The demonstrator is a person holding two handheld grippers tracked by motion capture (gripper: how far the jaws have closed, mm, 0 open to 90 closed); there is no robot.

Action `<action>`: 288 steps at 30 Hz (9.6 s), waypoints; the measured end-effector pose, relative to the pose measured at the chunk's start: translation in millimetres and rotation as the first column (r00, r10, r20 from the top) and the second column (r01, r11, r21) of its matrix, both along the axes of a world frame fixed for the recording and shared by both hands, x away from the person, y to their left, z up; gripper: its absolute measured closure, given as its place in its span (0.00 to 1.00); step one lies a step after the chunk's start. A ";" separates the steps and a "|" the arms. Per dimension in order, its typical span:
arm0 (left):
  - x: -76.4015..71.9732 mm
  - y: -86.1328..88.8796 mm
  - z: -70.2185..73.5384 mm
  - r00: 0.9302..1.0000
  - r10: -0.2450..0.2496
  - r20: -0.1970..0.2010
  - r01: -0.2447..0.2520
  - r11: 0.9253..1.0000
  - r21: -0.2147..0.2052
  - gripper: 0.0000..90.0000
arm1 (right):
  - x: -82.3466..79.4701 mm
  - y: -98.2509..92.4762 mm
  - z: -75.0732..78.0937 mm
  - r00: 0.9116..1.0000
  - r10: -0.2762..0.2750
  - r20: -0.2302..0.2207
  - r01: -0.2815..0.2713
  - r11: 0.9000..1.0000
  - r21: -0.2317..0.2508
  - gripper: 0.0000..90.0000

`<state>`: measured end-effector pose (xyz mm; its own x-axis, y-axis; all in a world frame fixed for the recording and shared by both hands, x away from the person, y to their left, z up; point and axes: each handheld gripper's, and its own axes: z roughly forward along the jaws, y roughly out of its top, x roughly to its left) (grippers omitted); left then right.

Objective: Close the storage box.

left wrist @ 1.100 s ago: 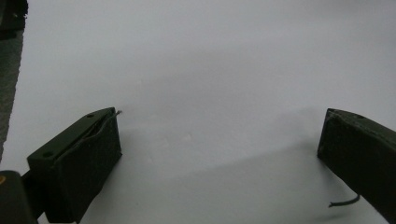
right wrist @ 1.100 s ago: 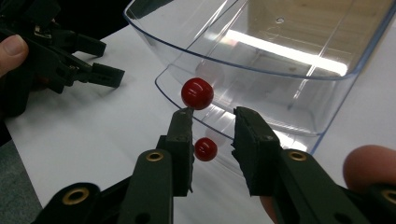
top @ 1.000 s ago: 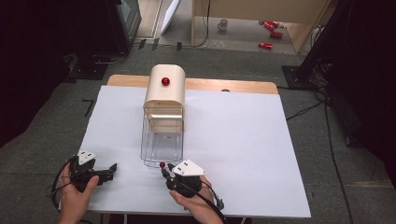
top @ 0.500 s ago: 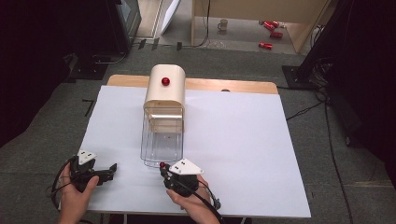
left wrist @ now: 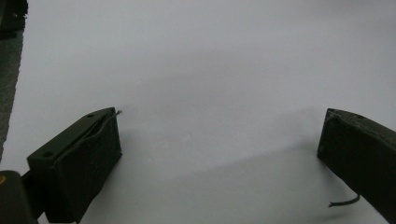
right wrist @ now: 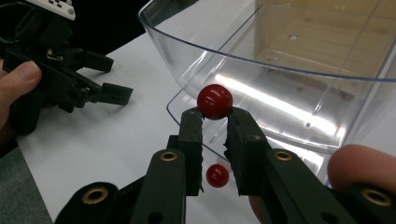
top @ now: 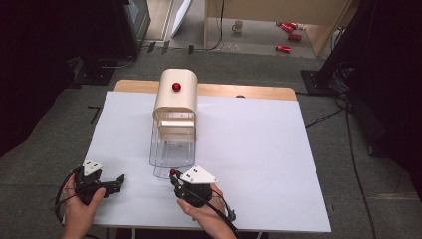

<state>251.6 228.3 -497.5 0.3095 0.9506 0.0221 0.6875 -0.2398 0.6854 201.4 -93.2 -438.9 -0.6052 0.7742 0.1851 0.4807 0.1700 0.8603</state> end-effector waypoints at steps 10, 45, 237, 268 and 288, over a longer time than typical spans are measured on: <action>0.0 0.1 0.0 1.000 0.000 0.000 0.000 1.000 0.000 0.00 | 8.5 -0.9 12.0 1.000 0.000 0.013 0.000 1.000 0.015 0.85; 0.1 0.1 0.0 1.000 0.000 0.001 0.000 1.000 -0.001 0.00 | 60.6 -0.4 26.2 0.999 -0.052 0.012 0.051 0.998 0.035 0.85; -0.1 -0.1 0.0 1.000 0.000 0.000 0.000 1.000 0.000 0.00 | 19.1 15.3 -30.6 0.996 -0.075 -0.038 0.072 0.994 -0.078 0.84; -0.1 -0.1 0.0 1.000 0.001 0.001 -0.001 1.000 -0.001 0.00 | 75.9 14.9 -25.8 0.989 -0.141 -0.031 0.137 0.985 -0.102 0.82; -0.1 -0.2 -0.1 1.000 0.002 0.003 -0.002 1.000 -0.003 0.00 | 99.0 15.9 -24.6 0.987 -0.158 -0.028 0.154 0.982 -0.114 0.84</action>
<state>251.5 228.1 -497.6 0.3073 0.9514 0.0203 0.6863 -0.2363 0.6878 300.3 -77.3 -463.5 -0.4697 0.8756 0.1128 0.5398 0.1837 0.8215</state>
